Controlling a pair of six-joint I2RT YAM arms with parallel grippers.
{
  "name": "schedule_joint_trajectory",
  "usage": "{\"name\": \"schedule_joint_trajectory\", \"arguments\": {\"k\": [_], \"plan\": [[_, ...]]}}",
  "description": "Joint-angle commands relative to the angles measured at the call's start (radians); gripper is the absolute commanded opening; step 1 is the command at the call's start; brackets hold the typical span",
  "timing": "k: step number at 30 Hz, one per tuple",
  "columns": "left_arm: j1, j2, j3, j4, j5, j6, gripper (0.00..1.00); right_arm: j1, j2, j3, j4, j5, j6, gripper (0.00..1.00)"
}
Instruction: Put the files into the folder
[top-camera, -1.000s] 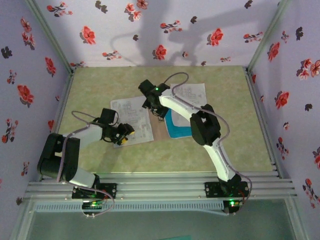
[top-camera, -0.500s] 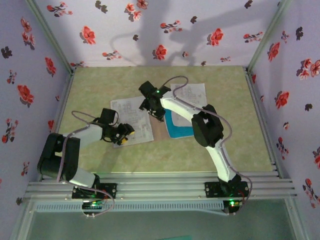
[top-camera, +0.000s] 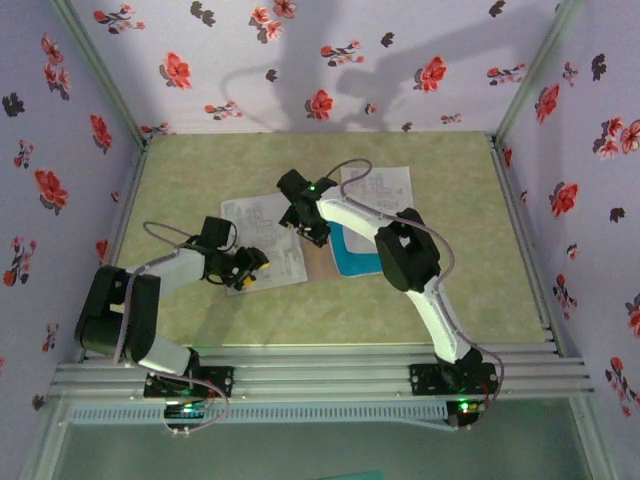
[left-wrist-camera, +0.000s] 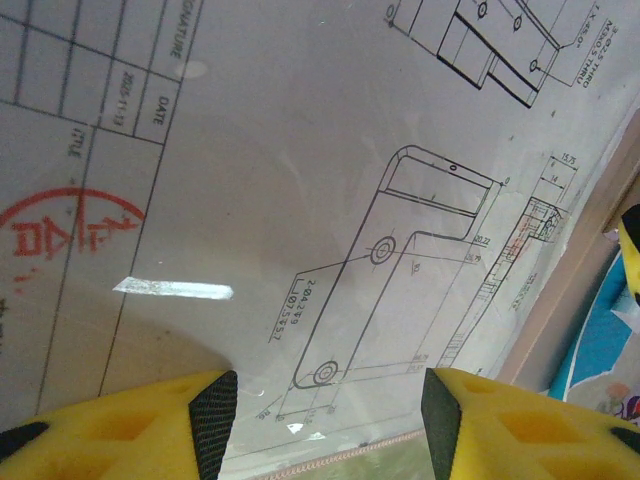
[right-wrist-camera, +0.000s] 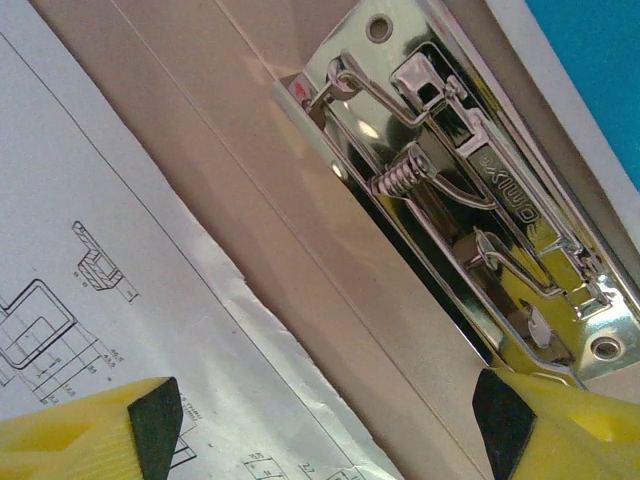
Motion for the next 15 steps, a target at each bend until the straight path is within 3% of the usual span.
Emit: {"name": "schedule_joint_trajectory", "arguments": {"k": [1,15], "plan": [[0.007,0.039,-0.024,-0.081,-0.036,0.018,0.56,-0.001,0.039,-0.006,-0.051,0.050,0.016,0.80],[0.020,0.041,-0.030,-0.090,-0.036,0.022,0.56,-0.036,0.075,-0.051,-0.087,0.119,0.009,0.80]]}}
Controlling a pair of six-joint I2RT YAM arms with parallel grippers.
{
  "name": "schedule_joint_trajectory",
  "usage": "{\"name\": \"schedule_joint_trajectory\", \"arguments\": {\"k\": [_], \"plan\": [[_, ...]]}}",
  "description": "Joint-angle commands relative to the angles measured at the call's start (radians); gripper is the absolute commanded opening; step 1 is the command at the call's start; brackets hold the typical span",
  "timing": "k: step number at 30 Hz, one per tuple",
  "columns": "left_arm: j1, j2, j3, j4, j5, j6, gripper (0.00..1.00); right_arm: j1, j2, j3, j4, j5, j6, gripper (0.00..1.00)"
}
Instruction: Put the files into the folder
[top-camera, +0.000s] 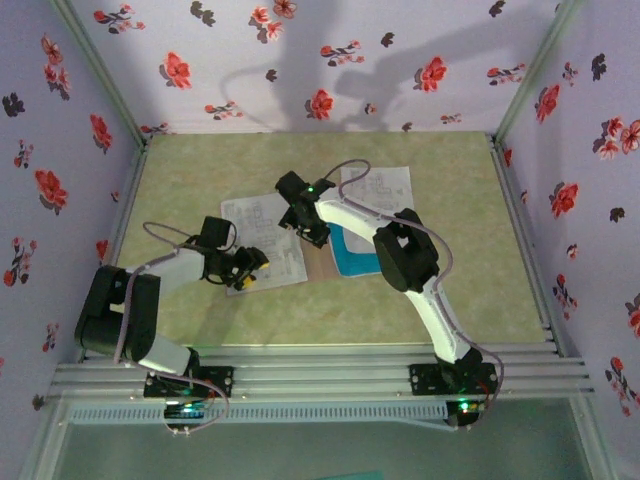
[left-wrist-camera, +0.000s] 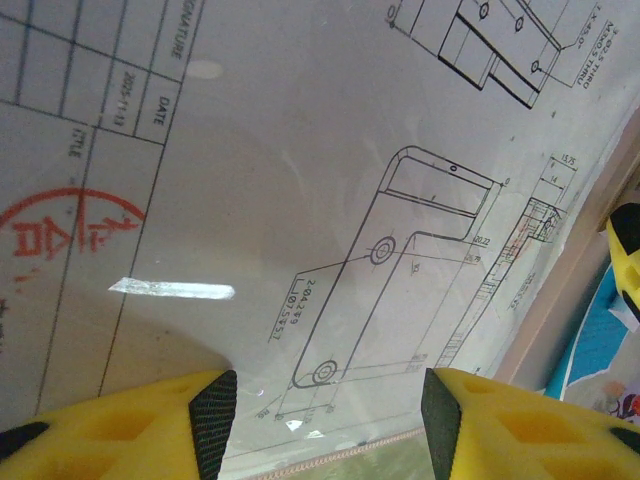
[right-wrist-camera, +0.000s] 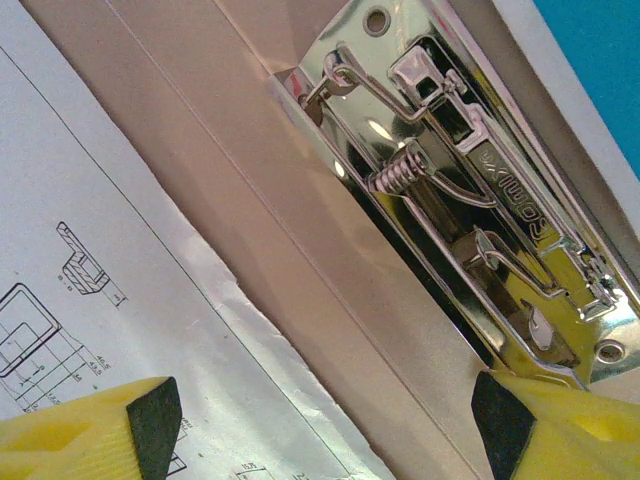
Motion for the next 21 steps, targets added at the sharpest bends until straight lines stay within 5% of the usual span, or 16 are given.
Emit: {"name": "schedule_joint_trajectory", "arguments": {"k": [1,21], "plan": [[0.017,0.040,-0.032,-0.093,-0.044,0.023,0.56,-0.041,0.066,-0.058,-0.081,0.095,0.009,0.80],[0.081,0.053,-0.070,-0.135,-0.068,0.027,0.54,-0.111,0.058,-0.128,-0.083,0.051,-0.019,0.81]]}}
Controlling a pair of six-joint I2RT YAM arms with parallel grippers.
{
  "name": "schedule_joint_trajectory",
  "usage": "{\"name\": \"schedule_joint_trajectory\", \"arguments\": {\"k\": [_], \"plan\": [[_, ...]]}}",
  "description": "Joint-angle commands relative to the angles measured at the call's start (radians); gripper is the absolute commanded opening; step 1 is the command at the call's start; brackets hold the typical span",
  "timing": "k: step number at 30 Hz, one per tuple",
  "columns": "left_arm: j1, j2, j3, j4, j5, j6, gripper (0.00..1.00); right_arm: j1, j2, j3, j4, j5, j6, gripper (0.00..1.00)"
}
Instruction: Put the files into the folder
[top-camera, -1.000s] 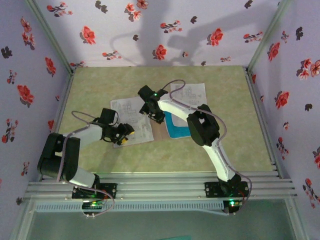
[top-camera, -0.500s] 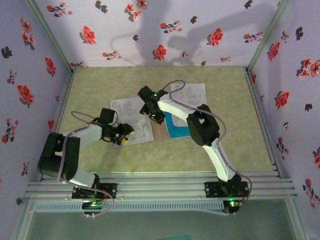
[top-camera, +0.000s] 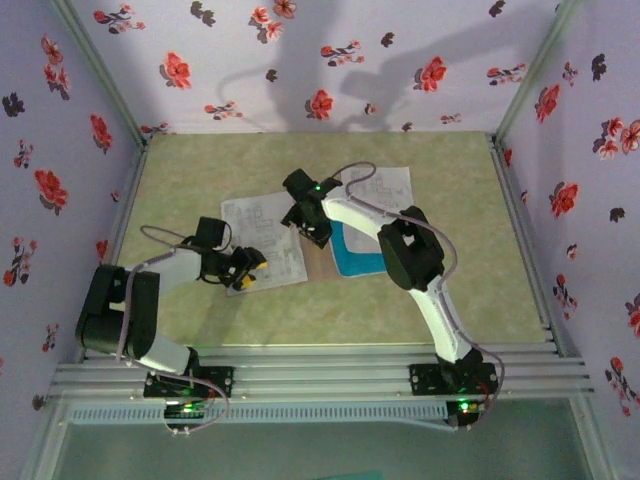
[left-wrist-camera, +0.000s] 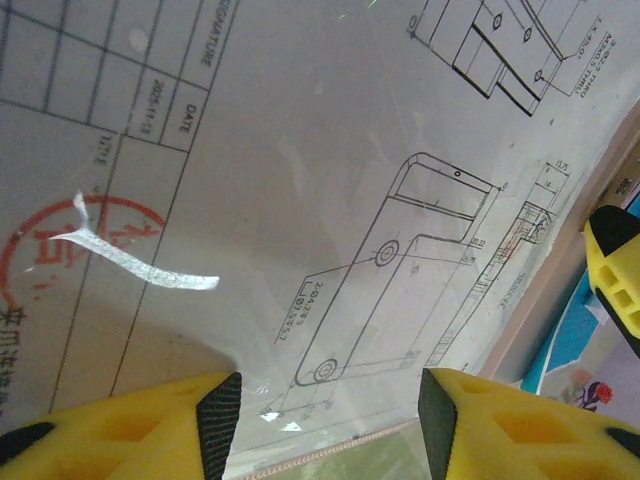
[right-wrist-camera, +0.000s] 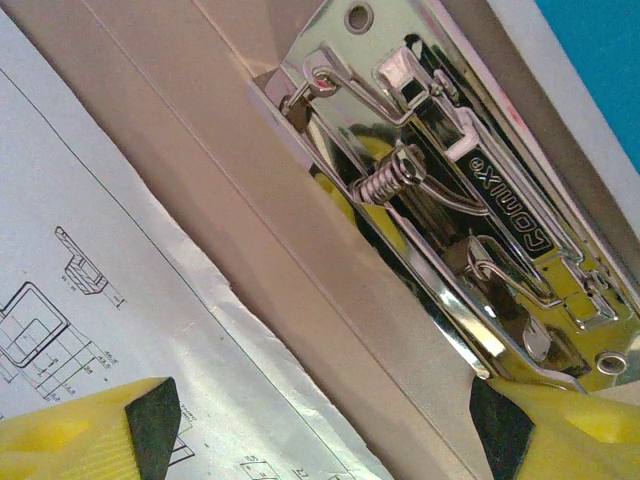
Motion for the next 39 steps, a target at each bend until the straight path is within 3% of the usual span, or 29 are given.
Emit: {"name": "schedule_joint_trajectory", "arguments": {"k": [1,15,31,39], "plan": [[0.035,0.043,-0.056,-0.148,-0.133,0.027,0.54,-0.074,0.082,-0.064,-0.136,0.143,-0.021,0.81],[0.036,0.052,-0.051,-0.146,-0.133,0.029,0.54,-0.071,0.103,-0.020,-0.215,0.204,-0.069,0.82],[0.036,0.041,-0.058,-0.148,-0.133,0.020,0.53,-0.126,0.135,-0.079,-0.173,0.131,-0.097,0.82],[0.036,0.045,-0.062,-0.145,-0.133,0.020,0.53,-0.136,0.110,0.041,-0.242,0.169,-0.157,0.82]]}}
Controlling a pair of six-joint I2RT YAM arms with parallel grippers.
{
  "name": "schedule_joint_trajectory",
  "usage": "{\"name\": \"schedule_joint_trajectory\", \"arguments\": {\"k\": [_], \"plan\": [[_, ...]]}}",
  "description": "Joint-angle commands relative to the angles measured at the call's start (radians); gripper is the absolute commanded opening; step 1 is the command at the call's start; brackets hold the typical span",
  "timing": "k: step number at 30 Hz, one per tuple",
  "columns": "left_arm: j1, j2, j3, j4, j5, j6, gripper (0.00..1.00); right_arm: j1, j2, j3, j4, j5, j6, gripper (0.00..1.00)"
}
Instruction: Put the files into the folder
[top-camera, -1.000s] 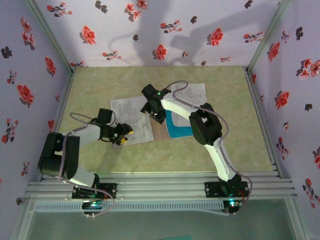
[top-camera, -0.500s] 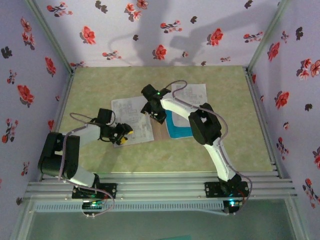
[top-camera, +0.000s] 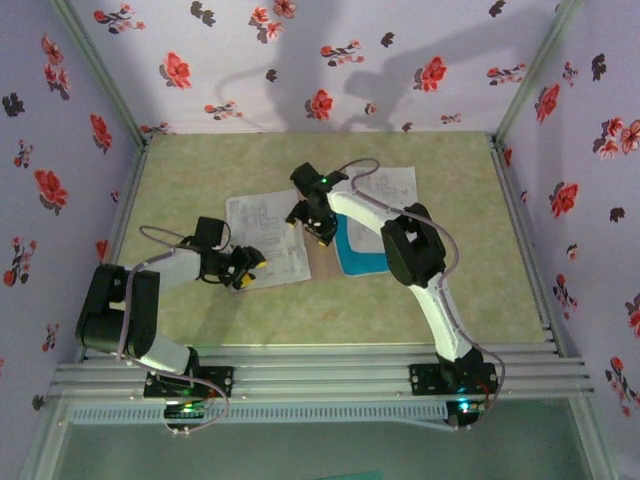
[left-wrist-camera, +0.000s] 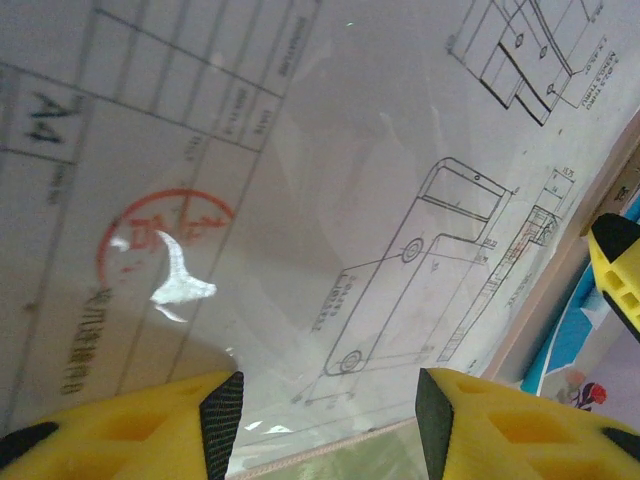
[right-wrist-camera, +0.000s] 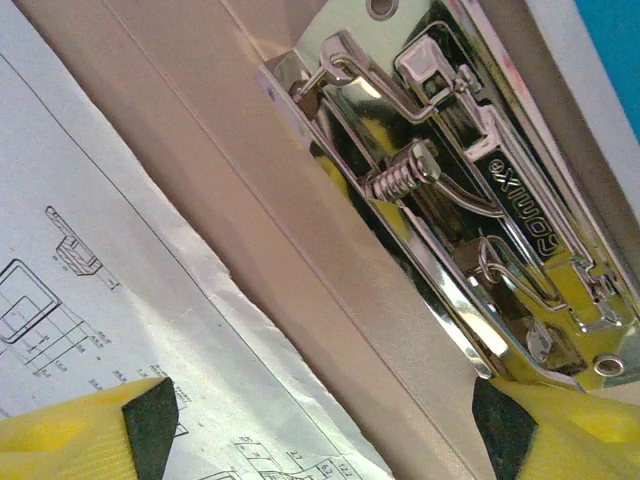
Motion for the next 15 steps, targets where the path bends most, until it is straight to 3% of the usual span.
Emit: {"name": "schedule_joint_trajectory", "arguments": {"k": [1,7,15], "plan": [[0.029,0.042,-0.060,-0.158,-0.138,0.017,0.53,-0.083,0.082,0.001,-0.161,0.233,-0.088,0.82],[0.028,0.050,-0.061,-0.147,-0.136,0.014,0.53,-0.050,0.026,0.102,-0.128,0.148,-0.100,0.82],[0.028,0.044,-0.057,-0.148,-0.134,0.013,0.53,-0.026,-0.102,0.019,-0.050,0.137,-0.033,0.82]]}}
